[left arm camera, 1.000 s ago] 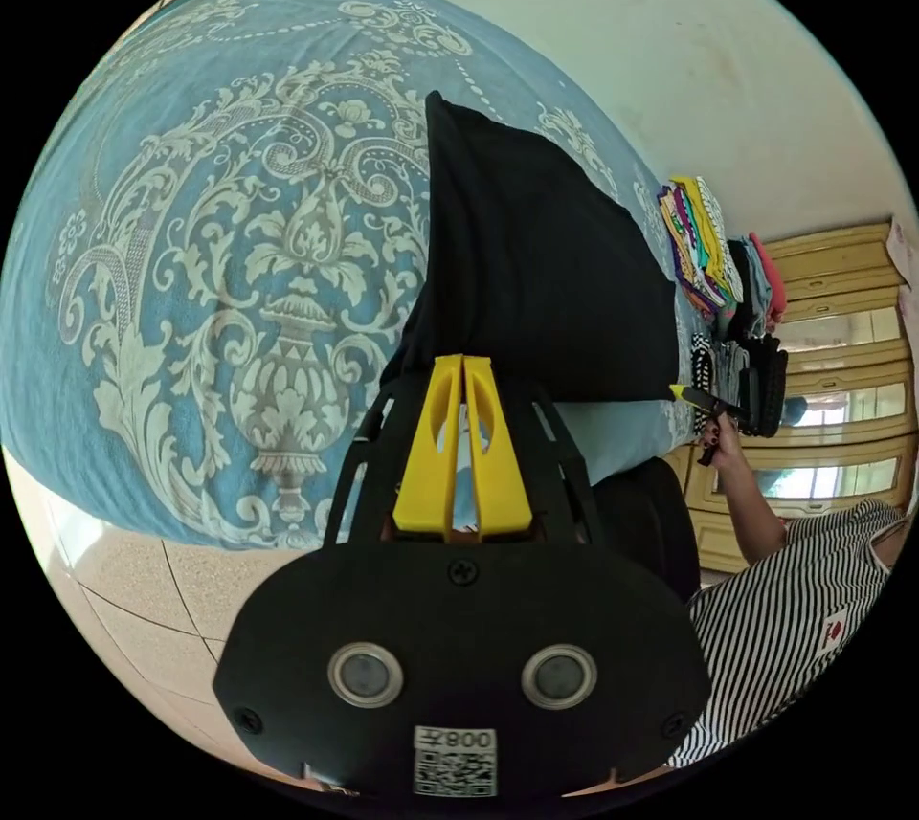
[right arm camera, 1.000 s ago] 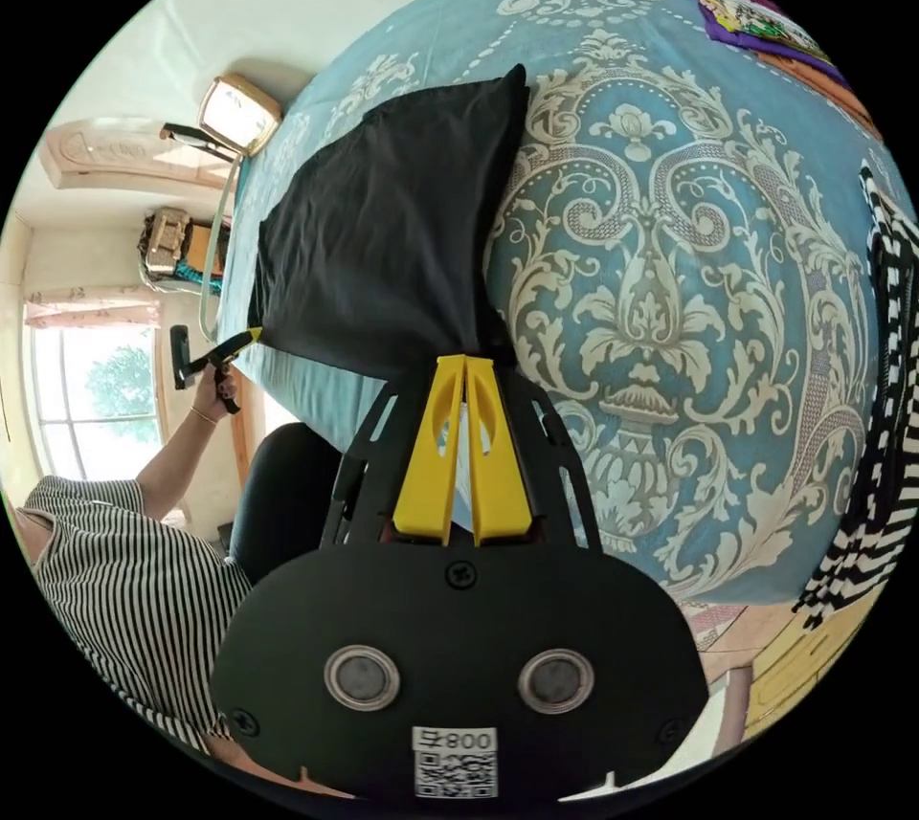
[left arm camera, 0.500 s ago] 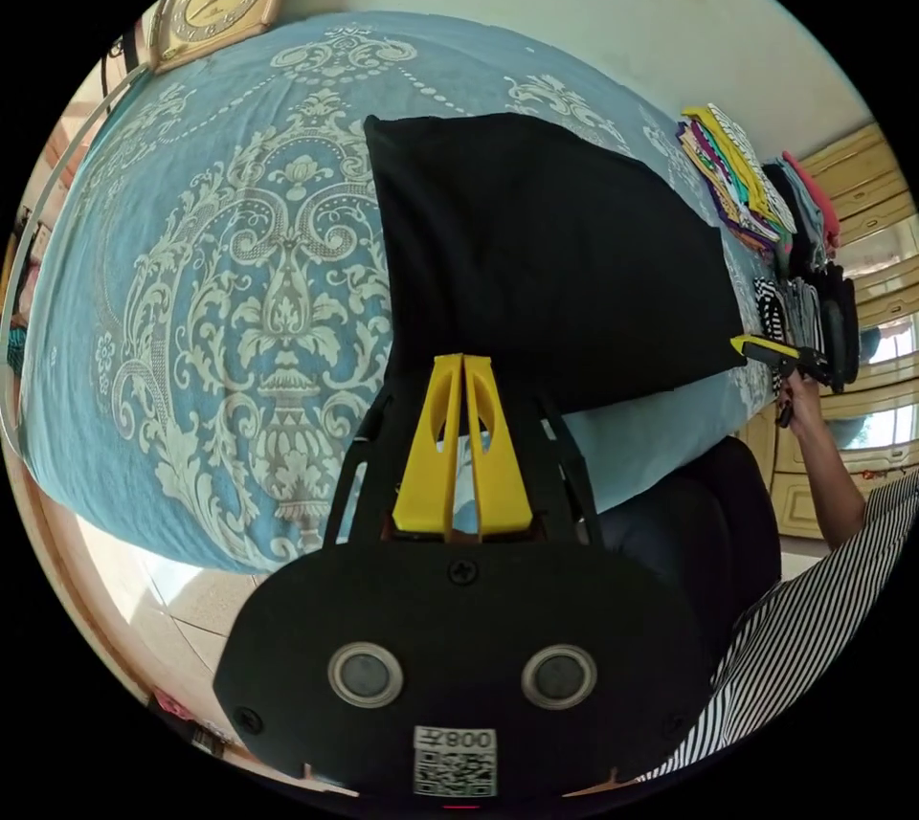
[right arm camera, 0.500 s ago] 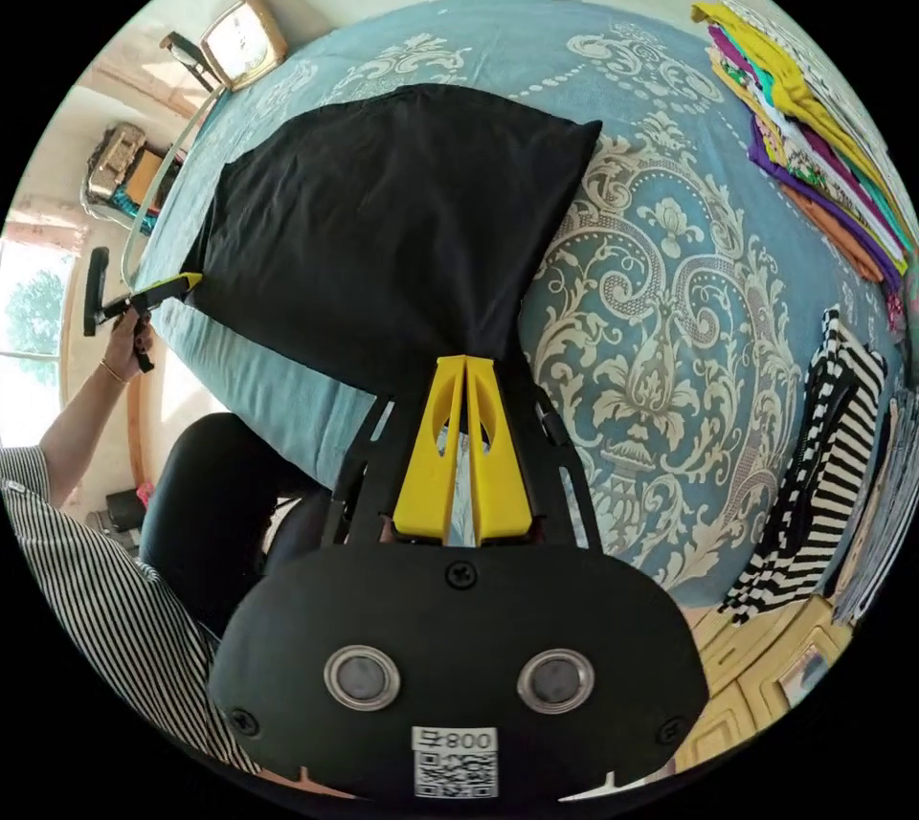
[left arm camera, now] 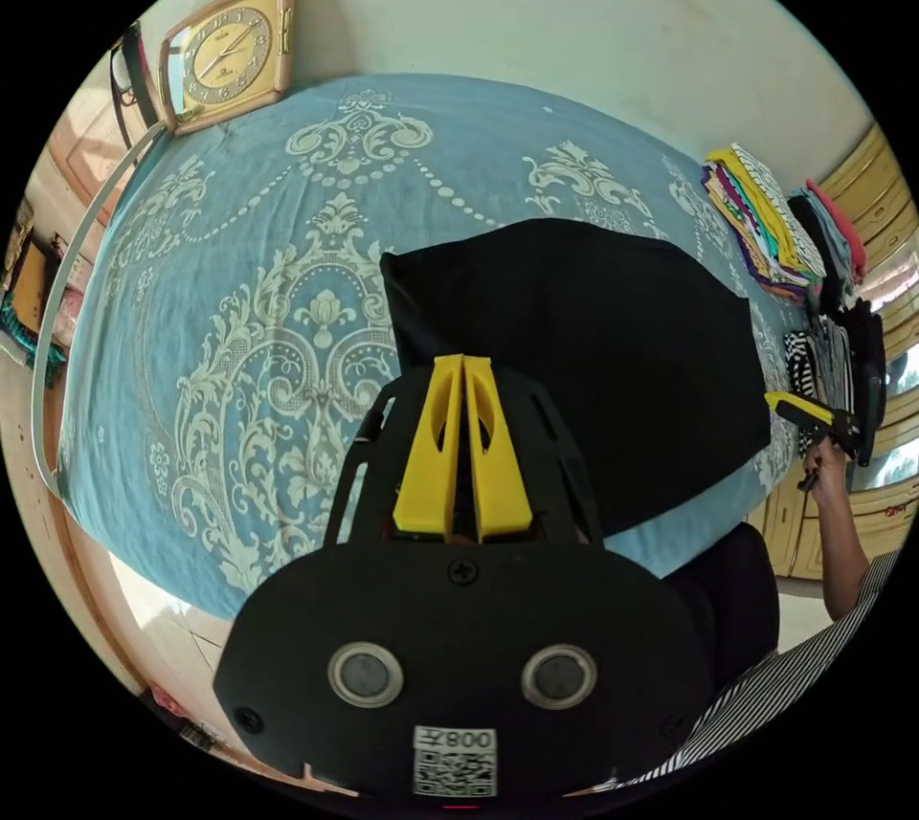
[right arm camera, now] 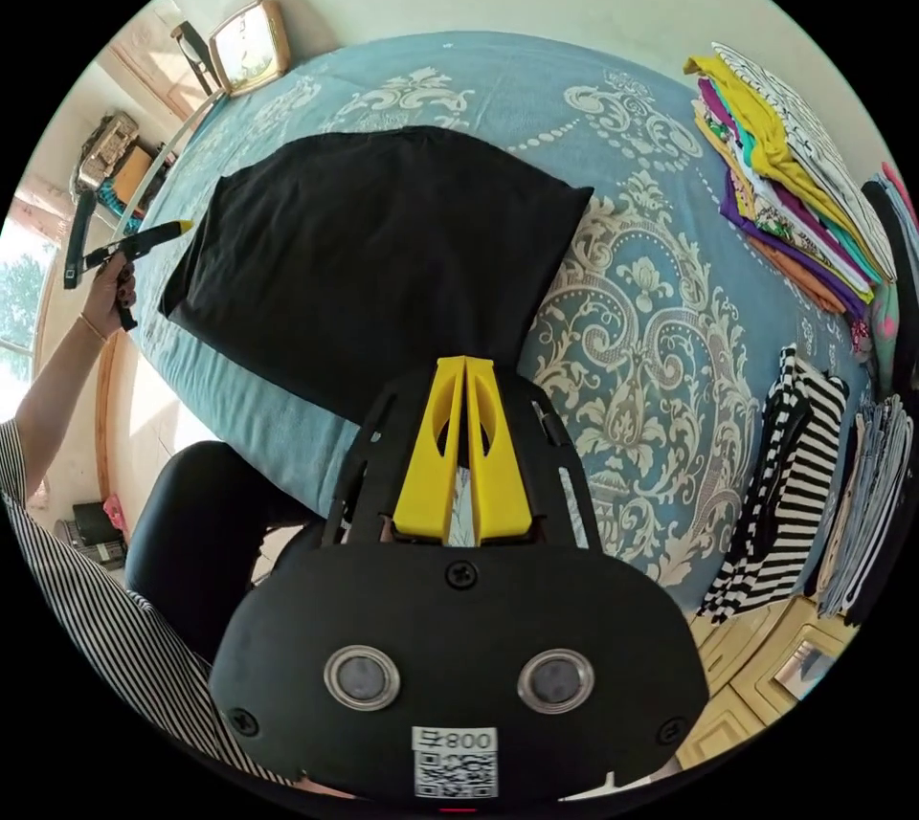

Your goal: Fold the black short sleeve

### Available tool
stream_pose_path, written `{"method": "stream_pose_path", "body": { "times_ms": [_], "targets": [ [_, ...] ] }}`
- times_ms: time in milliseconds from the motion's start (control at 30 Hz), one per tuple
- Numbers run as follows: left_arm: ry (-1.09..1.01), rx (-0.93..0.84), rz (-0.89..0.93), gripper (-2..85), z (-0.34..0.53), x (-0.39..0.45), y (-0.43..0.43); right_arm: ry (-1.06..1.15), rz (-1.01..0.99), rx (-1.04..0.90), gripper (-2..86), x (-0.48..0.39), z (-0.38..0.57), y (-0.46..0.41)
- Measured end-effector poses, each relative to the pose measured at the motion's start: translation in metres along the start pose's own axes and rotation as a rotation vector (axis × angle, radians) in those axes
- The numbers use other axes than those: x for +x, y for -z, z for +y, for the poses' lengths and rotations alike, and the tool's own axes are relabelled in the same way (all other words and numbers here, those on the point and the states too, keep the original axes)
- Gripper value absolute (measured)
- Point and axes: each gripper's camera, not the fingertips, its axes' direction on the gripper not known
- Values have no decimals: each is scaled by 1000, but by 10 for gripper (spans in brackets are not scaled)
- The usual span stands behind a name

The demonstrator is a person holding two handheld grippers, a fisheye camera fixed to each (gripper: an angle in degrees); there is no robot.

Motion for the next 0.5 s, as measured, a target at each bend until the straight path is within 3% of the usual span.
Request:
{"method": "stream_pose_path", "body": {
  "times_ms": [67,233,400,500],
  "targets": [
    [-2,-89,-94,1,-18,1,-28,6,2,31,0,4,-25,3],
    [79,-38,-10,1,-19,-3,-32,-42,9,-80,0,35,-59,-42],
    [62,54,-23,1,-31,21,-23,-94,-51,31,1,56,-57,-28],
    [92,-12,-27,1,-49,29,-47,-85,-42,55,1,63,-67,-31]
  ]
}}
